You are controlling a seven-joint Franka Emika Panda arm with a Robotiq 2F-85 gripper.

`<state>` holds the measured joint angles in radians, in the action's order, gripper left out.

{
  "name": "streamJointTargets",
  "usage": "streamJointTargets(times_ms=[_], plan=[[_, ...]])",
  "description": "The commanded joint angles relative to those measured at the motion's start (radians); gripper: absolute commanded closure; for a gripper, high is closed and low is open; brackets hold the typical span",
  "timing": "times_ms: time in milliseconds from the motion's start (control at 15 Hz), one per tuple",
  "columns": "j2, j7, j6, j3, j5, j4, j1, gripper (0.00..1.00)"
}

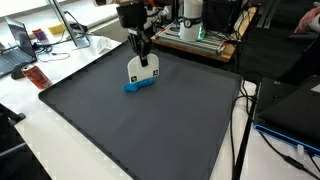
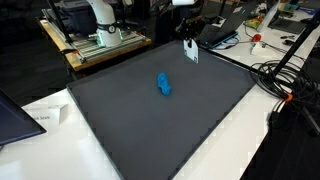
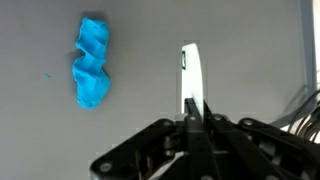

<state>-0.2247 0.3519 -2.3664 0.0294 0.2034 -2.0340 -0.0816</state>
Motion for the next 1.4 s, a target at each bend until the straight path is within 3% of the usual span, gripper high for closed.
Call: streamJointTargets(times_ms=[0,800,1333], plan=[[-0.079,0.081,-0.06,-0.019,-0.035,0.013,-0.012,0.99],[-0.14,0.073,-0.105,-0.017,-0.023,0.018,-0.009,0.99],[-0.247,0.291,-0.205,-0.116,-0.143,0.049,-0.101,0.99]])
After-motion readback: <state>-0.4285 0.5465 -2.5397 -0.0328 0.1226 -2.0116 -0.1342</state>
